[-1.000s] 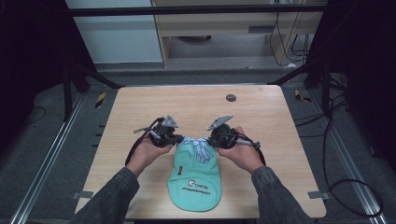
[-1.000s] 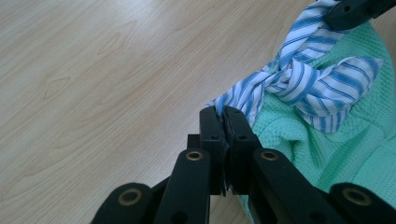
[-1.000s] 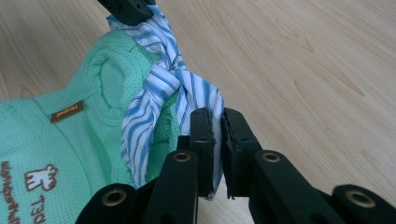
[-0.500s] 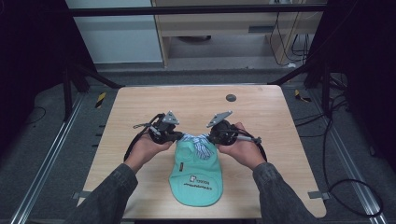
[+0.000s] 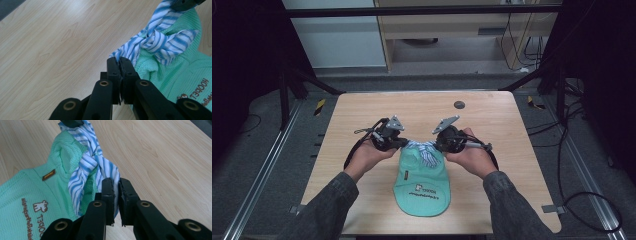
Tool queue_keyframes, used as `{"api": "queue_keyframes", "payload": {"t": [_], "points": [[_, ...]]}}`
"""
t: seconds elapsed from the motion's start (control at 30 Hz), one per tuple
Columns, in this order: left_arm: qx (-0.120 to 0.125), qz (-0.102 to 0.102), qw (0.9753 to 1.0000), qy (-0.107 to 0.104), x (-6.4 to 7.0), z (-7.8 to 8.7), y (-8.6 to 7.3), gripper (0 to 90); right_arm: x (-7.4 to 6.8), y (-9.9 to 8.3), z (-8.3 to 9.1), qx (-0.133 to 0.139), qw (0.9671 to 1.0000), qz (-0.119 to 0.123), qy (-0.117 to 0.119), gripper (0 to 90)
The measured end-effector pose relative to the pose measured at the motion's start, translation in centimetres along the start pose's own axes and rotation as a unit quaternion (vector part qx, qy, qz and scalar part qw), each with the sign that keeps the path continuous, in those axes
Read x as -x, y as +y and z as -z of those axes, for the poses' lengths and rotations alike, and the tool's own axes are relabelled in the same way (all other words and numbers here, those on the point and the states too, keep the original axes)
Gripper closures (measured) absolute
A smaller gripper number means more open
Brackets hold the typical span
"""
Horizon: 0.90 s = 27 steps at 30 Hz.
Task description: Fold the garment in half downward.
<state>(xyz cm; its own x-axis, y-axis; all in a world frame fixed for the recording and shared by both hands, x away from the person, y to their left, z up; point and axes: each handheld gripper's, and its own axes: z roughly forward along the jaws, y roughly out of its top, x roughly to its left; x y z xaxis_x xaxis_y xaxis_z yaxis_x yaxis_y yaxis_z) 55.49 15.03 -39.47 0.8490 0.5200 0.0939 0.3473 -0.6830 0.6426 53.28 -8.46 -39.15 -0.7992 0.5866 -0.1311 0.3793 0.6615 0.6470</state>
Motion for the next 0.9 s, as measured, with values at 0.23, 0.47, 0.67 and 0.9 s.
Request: {"api": "queue_keyframes", "payload": {"t": [0.23,0.47,0.67,0.9], "points": [[0.0,-0.005,1.0,0.005,-0.2,0.4,0.5,87.9,0.3,0.4,0.2,-0.002,1.0,0.006,-0.004,83.4],[0.002,-0.011,0.9999,0.011,-0.2,0.9,1.0,87.8,0.6,0.9,0.5,-0.002,0.9999,0.013,-0.01,83.5],[0.004,-0.009,0.9998,0.015,-0.4,1.0,1.2,87.8,0.8,1.2,0.5,0.0,0.9998,0.014,-0.012,83.5],[-0.001,-0.012,0.9998,0.017,-0.5,0.8,1.3,87.8,0.9,1.2,0.3,0.001,0.9997,0.017,-0.016,83.5]]}}
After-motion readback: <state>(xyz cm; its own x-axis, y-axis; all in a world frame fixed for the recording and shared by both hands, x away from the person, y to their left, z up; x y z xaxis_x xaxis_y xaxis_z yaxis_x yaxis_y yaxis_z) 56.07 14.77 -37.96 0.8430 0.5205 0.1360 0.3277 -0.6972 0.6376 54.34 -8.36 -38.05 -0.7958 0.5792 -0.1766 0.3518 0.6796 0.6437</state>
